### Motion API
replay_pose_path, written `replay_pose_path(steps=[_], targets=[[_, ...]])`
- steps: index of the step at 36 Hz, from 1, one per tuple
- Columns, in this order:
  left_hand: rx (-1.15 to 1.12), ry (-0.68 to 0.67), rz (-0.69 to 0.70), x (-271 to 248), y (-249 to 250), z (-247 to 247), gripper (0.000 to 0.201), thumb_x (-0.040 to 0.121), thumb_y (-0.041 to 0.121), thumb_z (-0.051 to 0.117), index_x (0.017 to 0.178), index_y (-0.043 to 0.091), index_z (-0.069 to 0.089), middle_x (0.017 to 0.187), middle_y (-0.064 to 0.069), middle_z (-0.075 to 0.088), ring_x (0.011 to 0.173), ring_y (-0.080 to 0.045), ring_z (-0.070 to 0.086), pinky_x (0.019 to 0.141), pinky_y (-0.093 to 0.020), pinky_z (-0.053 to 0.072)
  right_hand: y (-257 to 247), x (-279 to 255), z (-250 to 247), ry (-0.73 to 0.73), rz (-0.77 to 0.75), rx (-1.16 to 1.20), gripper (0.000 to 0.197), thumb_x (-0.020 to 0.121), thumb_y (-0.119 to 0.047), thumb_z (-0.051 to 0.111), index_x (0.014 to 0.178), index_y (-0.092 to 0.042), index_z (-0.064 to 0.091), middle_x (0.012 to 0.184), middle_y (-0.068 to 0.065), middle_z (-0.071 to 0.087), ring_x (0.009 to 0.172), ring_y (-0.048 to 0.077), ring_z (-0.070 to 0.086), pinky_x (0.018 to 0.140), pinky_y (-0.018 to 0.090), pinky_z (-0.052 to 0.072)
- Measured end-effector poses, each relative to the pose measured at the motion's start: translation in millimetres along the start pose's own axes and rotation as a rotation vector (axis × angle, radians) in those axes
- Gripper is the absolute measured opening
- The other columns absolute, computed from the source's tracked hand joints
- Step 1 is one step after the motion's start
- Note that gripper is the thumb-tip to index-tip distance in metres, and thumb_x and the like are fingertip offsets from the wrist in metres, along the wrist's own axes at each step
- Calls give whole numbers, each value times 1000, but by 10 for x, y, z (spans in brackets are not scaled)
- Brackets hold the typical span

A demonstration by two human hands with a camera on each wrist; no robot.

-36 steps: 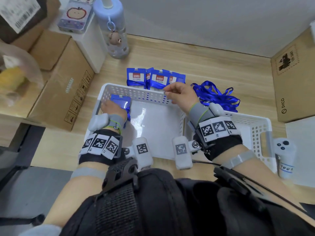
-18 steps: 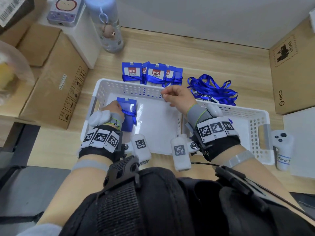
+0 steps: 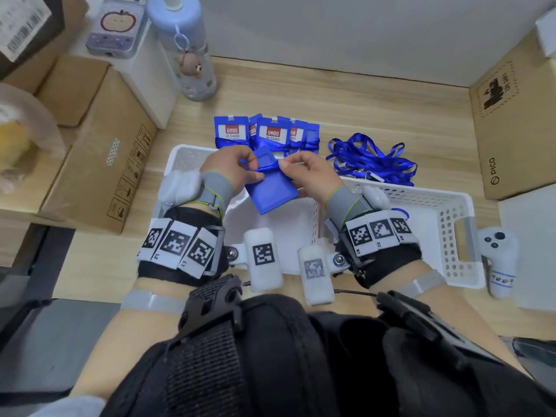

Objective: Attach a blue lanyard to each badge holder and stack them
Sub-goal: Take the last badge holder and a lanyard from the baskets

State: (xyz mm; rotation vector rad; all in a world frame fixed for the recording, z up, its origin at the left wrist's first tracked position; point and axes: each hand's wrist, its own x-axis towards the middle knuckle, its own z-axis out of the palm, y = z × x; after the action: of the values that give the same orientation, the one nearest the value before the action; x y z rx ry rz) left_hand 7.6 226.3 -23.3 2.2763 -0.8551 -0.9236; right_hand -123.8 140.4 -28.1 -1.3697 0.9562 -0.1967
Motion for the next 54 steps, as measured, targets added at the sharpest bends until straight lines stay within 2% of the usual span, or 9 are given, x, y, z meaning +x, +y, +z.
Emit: replay_pose_path(steps=[7,12,15,21,25,30,36,42,54], targets=[[44,43,93,-85,188,42,29,80,19,69,65,23,45,66,6,46,62,-15,44,54,-21,31,33,-58,-129,63,-117,10,23,84,-3,62,82,-24,52,69,5,56,56,6,57,54,19,49],[-74,205,61,-155,279,129,57,75,24,75,119,12,41,127,-8,37,108,-23,47,92,-30,38,20,-104,-183,159,-170,73,24,84,-1,61,83,-23,51,60,-4,61,52,0,59,56,14,49],[-478,41,-51,-219,350,161,73,80,16,71,134,17,23,130,-3,44,110,-20,52,77,-36,52,3,-137,-199,211,-177,122,25,83,-4,63,80,-21,45,70,4,60,62,11,61,68,27,51],[-891,-153,-84,-269,393,234,37,91,1,52,127,10,50,95,0,63,83,-14,62,62,-25,57,-41,-164,-242,239,-176,97,31,80,-7,67,70,-19,40,46,-8,52,51,7,56,55,27,47],[-913,-104,-42,-271,394,240,40,90,-3,50,128,10,48,105,-6,62,88,-19,63,71,-32,57,-60,-185,-254,239,-165,-31,29,81,-15,68,67,-19,43,52,-3,49,41,0,51,40,19,43],[-875,-59,2,-268,393,278,40,89,-5,50,124,15,46,109,-5,61,89,-19,62,72,-34,57,-69,-185,-256,270,-218,-220,32,76,-22,73,58,-21,47,54,-2,47,52,14,43,61,30,42],[-646,9,81,-271,425,277,30,88,2,52,103,27,47,98,0,60,88,-22,57,77,-42,52,-77,-215,-261,255,-213,-277,34,74,-23,76,53,-21,49,53,-6,47,50,8,39,54,20,35],[-500,7,194,-301,425,300,43,78,8,56,120,15,49,113,-7,63,108,-25,59,99,-43,45,-51,-224,-279,267,-157,-287,34,71,-25,78,51,-21,51,54,-2,54,51,12,47,62,27,44],[-649,-80,82,-324,411,354,39,84,1,63,115,16,43,112,-7,59,102,-22,58,95,-43,49,-160,-309,-324,46,-128,-12,20,90,-3,49,79,-15,61,50,-10,64,46,0,61,46,11,41]])
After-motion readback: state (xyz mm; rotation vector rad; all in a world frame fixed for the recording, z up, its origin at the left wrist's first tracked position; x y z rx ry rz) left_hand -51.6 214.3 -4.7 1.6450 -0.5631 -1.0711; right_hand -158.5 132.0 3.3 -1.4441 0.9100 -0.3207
